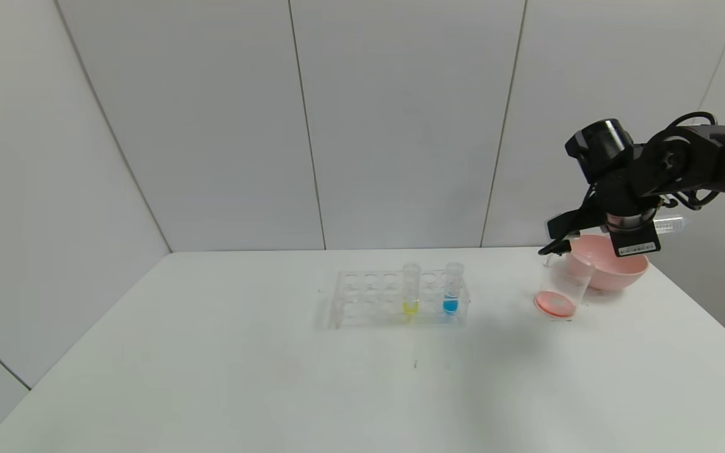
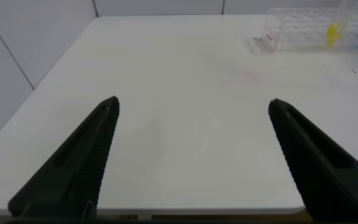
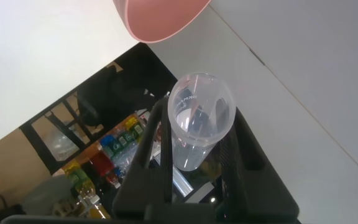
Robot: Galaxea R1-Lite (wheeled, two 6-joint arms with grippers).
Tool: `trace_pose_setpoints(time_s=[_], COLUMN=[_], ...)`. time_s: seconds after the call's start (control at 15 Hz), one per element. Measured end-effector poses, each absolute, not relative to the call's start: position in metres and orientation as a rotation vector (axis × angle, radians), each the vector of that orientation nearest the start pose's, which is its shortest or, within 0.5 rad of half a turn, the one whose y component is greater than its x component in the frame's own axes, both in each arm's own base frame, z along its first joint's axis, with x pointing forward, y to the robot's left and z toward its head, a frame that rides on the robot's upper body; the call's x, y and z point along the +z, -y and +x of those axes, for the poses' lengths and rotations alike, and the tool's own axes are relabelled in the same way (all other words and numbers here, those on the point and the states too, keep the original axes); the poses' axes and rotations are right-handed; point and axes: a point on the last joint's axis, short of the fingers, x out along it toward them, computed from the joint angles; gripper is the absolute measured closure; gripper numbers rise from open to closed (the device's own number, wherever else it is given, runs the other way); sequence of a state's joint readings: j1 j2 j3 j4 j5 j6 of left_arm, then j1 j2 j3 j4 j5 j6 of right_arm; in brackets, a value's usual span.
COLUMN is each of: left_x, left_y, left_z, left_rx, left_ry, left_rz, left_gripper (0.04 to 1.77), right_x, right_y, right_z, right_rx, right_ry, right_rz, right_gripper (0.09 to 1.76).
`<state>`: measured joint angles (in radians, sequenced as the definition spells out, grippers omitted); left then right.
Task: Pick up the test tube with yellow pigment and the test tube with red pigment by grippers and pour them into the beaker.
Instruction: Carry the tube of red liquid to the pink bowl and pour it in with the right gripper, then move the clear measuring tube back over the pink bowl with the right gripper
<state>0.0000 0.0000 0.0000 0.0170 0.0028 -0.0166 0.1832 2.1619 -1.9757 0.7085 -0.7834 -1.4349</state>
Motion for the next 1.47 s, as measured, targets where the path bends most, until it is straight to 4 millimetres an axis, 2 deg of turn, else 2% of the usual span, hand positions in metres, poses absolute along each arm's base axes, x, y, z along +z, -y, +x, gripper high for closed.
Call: trace_pose_setpoints(time_s=[0.67, 0.93, 1.47], left_x=[0.074, 0.074, 0.074], left_y=[0.0, 0.0, 0.0], left_z=[-0.023, -0.023, -0.023], left_rx=[0.003, 0.003, 0.002], left_ry=[-0.017, -0.017, -0.017], left_rz=[-0.017, -0.016, -0.017], left_gripper=[0.09, 0.09, 0.09], right_x=[0.218, 0.217, 0.223], right_y=[-0.06, -0.055, -0.026], right_z=[0.407, 0.406, 0.408], right_rx=[0.139, 0.364, 0.56], right_ry=[-1.102, -0.98, -0.781], right_rz=[-1.713, -1.619, -1.43], right_gripper=[1.35, 1.35, 1.35])
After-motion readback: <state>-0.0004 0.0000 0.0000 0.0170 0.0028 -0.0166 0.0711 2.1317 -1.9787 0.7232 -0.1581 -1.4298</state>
